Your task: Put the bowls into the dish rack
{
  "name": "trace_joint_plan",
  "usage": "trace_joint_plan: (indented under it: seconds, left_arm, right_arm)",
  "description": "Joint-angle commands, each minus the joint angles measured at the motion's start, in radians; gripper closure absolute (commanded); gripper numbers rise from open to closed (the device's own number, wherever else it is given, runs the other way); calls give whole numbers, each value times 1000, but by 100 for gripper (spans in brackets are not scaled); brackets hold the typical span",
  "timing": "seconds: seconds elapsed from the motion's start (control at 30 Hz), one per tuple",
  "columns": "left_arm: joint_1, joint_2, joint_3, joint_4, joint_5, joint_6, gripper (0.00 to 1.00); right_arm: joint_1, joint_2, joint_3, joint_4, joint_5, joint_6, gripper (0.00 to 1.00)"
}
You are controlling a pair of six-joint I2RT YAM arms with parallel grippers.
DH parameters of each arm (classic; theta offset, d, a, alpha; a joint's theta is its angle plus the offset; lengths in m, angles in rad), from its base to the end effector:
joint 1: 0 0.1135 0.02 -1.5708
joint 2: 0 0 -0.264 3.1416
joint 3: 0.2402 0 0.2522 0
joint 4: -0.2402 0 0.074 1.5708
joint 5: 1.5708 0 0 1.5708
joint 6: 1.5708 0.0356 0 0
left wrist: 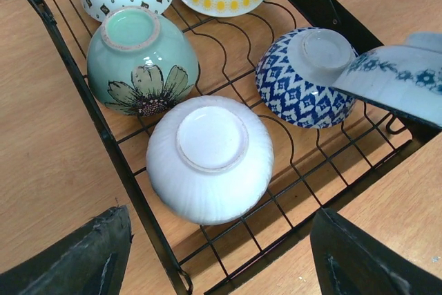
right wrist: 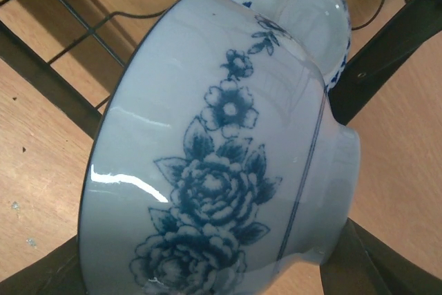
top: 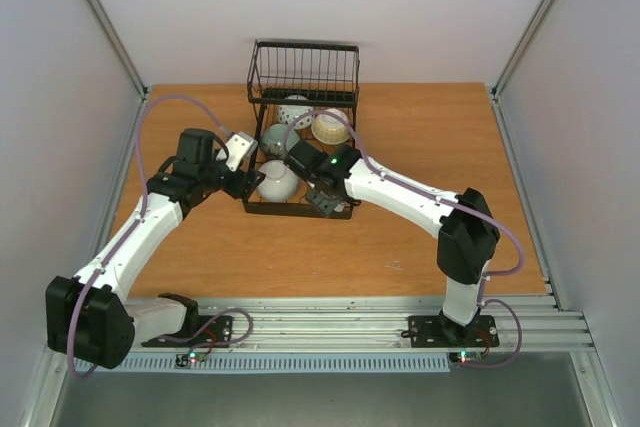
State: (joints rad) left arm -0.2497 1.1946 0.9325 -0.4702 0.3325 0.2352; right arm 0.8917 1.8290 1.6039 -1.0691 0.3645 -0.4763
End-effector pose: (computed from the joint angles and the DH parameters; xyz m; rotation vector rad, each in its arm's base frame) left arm 0.2444 -0.0743 0.2815 0.7124 2.1709 -0.3897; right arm 0.2416 0.2791 0.2694 -1.6941 2.1903 -0.4197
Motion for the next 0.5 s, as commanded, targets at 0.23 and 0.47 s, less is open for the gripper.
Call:
trace_joint_plan:
  seconds: [0.23, 0.47]
  left_arm:
    - [12, 5, 1, 48, 13, -12, 28]
    - [15, 5, 2, 47, 17, -11, 27]
  right_arm:
    - [-21, 74, 53, -33, 85, -36, 99]
    - [-30, 155, 91, -34, 147, -47, 99]
